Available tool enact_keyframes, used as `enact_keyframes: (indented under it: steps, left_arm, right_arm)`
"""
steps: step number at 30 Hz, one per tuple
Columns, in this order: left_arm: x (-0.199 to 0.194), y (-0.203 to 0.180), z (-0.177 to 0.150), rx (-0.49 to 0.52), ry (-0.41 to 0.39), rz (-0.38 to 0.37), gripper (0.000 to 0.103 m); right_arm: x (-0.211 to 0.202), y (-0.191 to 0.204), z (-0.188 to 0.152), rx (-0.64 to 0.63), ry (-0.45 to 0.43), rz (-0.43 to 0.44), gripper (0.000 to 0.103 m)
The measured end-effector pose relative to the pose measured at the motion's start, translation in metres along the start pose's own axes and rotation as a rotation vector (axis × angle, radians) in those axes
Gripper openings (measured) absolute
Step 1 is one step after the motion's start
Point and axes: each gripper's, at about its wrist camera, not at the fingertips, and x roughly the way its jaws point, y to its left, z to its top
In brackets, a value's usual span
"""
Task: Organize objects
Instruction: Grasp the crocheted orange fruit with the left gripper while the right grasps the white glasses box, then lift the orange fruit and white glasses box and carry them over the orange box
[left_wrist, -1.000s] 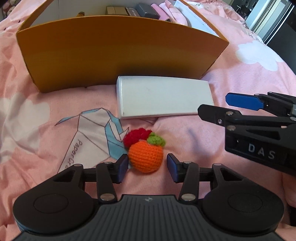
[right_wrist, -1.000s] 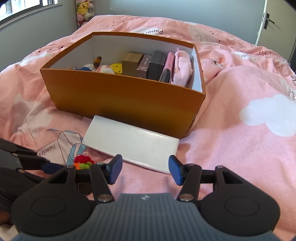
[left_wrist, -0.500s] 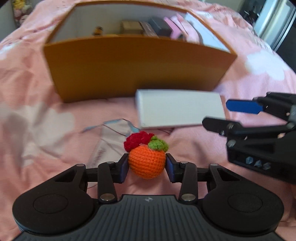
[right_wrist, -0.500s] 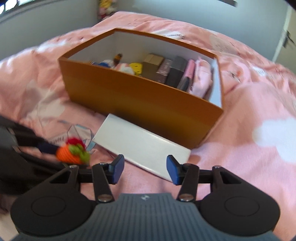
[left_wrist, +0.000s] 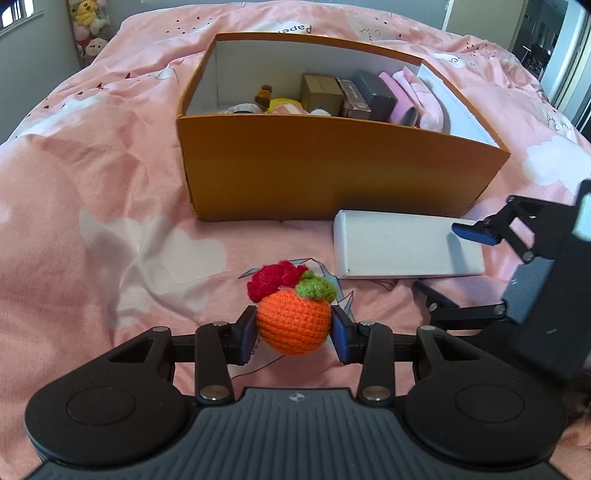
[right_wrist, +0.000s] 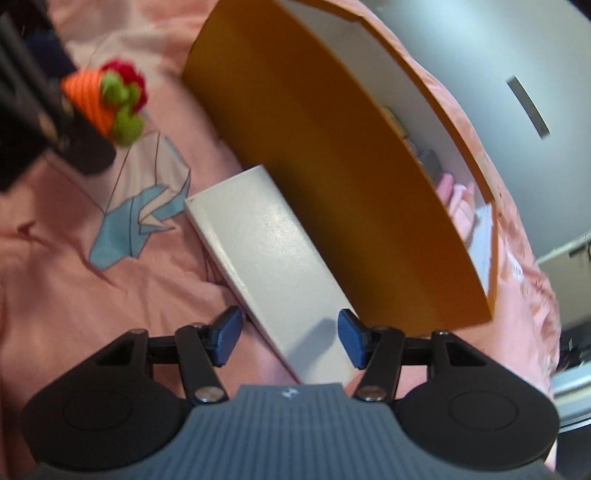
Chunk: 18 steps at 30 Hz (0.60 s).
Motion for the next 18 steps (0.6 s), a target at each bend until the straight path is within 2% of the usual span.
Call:
enact_keyframes:
  steps: [3,7,9,11,14,18]
  left_arm:
    - [-0.001,0.005,0.0,-0.01,-0.005,-0.001,0.047]
    - [-0.001,0.009,-0.001,-0.017,-0.007,-0.004,0.047]
    - [-0.001,0.01,-0.002,-0.022,-0.007,-0.005,0.047]
    - [-0.002,0.011,-0.002,-0.023,-0.007,-0.003,0.047]
    - [-0.004,0.013,-0.003,-0.027,-0.011,-0.004,0.047]
    - [-0.005,0.014,-0.003,-0.021,-0.013,-0.007,0.047]
  right_arm:
    - [0.012,0.004,0.002,-0.032,0.005,-0.031,0.064]
    - [0.025,0.007,0.002,-0.057,0.0,-0.084,0.065]
    - [0.027,0.006,0.001,-0.057,-0.003,-0.102,0.062]
    - [0.024,0.005,0.001,-0.059,-0.006,-0.113,0.05]
    - [0.016,0.004,0.0,-0.077,-0.014,-0.129,0.041]
    - [-0.003,-0.006,0.001,-0.087,-0.037,-0.118,0.034]
